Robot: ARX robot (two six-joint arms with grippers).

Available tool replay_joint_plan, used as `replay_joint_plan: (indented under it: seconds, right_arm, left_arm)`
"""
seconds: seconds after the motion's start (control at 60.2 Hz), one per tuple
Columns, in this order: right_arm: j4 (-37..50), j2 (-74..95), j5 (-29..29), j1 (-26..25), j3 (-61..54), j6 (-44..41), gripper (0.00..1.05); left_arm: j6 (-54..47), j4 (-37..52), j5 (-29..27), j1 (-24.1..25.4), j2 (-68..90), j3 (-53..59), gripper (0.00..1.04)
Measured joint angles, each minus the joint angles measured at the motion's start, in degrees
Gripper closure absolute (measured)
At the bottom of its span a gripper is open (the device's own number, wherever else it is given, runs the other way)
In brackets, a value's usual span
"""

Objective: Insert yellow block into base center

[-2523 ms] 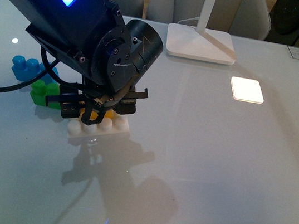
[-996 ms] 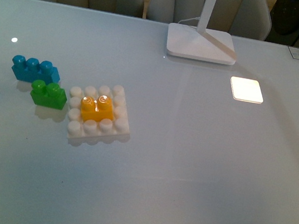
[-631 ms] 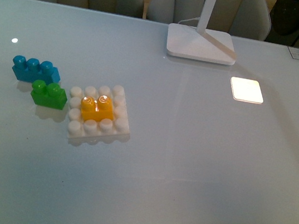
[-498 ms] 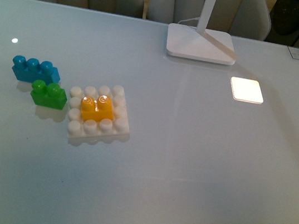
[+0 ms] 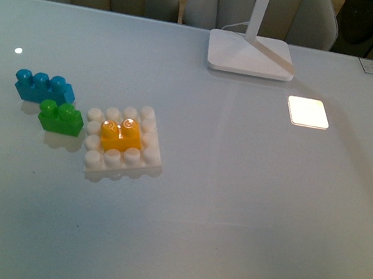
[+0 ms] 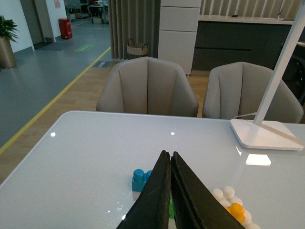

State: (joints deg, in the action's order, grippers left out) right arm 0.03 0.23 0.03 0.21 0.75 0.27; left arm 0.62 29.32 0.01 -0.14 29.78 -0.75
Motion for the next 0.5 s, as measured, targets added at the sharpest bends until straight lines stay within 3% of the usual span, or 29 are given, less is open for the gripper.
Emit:
replay_joint_plan:
  seconds: [0.498]
  right_arm:
    - [0.00,0.00,-0.02,0.00,0.00,0.00,0.09]
  left_arm:
    - [0.00,-13.94,0.00,0.00,-14.43,0.02,1.02]
